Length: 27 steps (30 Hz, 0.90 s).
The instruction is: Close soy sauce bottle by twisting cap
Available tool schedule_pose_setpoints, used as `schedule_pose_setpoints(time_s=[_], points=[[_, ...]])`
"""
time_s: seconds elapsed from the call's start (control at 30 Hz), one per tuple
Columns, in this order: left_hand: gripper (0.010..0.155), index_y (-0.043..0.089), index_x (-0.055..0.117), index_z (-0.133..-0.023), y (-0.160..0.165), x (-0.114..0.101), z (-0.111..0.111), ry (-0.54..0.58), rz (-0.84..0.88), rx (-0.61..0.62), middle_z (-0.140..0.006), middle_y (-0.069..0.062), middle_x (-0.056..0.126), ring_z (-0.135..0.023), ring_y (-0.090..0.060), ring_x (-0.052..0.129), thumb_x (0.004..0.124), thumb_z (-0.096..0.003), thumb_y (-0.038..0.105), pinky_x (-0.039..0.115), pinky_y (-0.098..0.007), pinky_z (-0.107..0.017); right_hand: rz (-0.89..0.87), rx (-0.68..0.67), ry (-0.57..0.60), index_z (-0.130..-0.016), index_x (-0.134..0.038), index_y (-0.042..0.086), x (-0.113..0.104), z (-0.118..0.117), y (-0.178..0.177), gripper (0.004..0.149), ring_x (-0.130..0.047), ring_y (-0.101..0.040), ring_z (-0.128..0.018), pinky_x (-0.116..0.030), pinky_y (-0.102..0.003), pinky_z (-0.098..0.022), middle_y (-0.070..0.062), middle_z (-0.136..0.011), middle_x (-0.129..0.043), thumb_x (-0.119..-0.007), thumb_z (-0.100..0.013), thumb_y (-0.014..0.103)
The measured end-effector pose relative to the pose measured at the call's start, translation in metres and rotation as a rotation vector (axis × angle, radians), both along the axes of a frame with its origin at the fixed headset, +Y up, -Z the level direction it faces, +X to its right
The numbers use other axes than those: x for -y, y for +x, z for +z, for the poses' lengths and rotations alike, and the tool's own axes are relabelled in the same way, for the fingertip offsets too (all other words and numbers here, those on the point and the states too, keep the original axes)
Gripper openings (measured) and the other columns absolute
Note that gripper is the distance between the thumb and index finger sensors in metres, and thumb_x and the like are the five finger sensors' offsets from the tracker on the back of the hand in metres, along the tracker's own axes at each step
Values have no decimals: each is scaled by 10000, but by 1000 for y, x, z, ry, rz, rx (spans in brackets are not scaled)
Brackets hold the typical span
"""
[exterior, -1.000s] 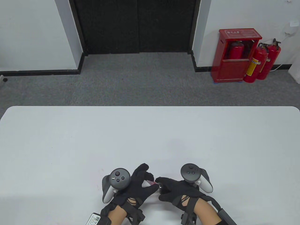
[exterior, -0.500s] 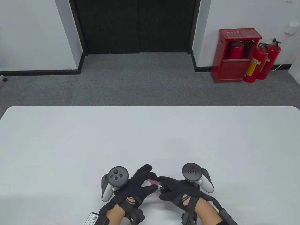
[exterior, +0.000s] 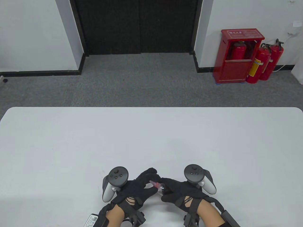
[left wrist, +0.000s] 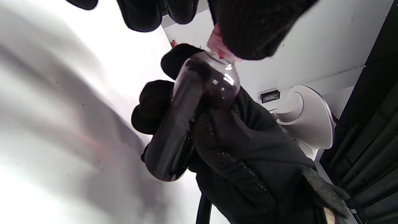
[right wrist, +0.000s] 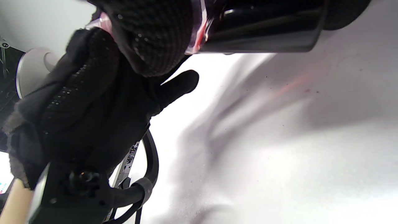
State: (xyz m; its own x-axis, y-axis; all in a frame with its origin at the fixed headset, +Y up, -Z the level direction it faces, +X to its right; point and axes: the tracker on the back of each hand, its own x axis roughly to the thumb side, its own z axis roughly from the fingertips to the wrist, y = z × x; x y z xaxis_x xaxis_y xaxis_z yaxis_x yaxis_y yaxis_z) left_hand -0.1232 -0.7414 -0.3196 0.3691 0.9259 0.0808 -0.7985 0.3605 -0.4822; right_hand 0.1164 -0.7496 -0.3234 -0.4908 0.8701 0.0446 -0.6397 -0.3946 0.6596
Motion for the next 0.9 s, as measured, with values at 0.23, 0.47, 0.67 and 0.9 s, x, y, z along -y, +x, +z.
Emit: schedule_pose_setpoints(time_s=[0.23,0.47,0.67,0.9], points=[[582,382,640,-1014,0,0,0,-7,8,6,-1249,14,413,-1148,-386,566,833,-465,397,460,-692,-731,-3,1,2,-1076,-518,226,0,0,0,767,-659,-524,-913,-593,-739,-552,-184,-1031,-696,-863,-407,369],[984,244,272,-1101,7,-9,5,68,-48,22,-1222,-59,106,-1164,-416,385,912,-404,514,385,-702,-740,-33,-3,15,-1075,-521,230,-3,-1,0,764,-667,-519,-912,-598,-735,-551,-182,-1030,-699,-863,-407,375],[894,290,303,-1050,7,0,5,119,-162,-30,-1219,-32,190,-1145,-395,459,730,-393,718,442,-685,-724,-28,-7,16,-1075,-521,230,-2,-1,0,764,-666,-519,-913,-599,-734,-550,-182,-1031,-698,-862,-408,379],[671,344,540,-970,4,2,3,86,-146,-45,-1228,1,387,-1133,-379,547,743,-425,678,472,-674,-724,-27,-2,12,-1076,-522,227,-2,-1,0,765,-671,-519,-910,-602,-734,-548,-185,-1029,-700,-859,-407,385]])
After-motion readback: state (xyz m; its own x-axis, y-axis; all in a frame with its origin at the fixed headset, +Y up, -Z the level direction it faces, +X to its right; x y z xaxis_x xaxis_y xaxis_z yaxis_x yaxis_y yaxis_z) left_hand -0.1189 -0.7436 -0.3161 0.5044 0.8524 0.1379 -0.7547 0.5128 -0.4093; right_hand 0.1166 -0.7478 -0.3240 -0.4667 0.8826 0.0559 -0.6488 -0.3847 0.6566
